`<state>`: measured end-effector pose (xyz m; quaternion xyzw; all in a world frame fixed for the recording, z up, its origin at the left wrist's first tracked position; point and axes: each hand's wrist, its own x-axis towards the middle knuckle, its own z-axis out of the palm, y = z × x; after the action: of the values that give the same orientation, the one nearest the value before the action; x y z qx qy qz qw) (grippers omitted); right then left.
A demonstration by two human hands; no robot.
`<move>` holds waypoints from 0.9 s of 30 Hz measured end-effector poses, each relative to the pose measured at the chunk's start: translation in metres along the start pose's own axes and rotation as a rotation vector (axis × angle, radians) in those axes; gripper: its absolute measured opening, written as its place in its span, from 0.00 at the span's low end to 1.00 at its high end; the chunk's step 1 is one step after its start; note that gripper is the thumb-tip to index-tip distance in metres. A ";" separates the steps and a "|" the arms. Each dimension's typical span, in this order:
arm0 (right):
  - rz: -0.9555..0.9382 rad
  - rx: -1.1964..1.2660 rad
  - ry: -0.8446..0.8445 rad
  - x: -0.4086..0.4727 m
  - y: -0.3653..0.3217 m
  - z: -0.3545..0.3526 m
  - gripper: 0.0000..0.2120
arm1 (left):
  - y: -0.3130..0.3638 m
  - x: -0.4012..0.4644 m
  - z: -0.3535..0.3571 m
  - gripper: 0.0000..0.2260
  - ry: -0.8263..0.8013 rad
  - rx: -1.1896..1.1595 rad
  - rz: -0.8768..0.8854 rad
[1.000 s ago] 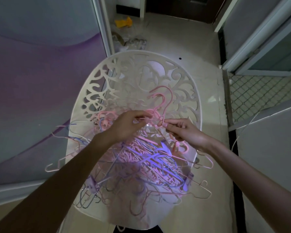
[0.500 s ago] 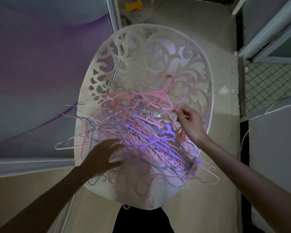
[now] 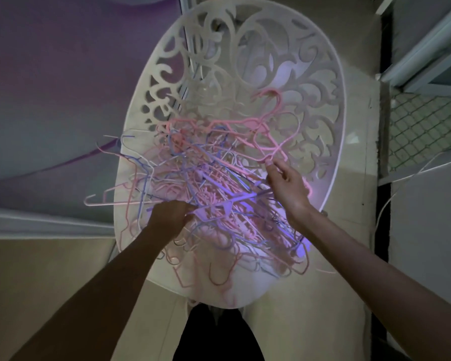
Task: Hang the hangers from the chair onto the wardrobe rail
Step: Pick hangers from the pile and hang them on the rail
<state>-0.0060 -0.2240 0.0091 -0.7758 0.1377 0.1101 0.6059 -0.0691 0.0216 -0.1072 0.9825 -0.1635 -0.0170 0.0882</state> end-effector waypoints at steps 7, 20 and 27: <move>0.075 0.210 -0.025 0.002 -0.021 -0.020 0.11 | 0.010 0.010 -0.045 0.17 -0.361 -0.129 -0.247; -0.130 -0.122 -0.516 0.040 -0.136 -0.024 0.12 | 0.024 0.118 -0.230 0.19 0.056 -0.337 -0.228; -0.257 -0.374 -0.170 0.062 -0.125 -0.030 0.08 | 0.001 0.080 -0.214 0.12 -0.029 -0.623 -0.286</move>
<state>0.0953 -0.2300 0.1093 -0.8735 -0.0363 0.1207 0.4703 0.0199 0.0308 0.1033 0.9210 -0.0124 -0.0923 0.3782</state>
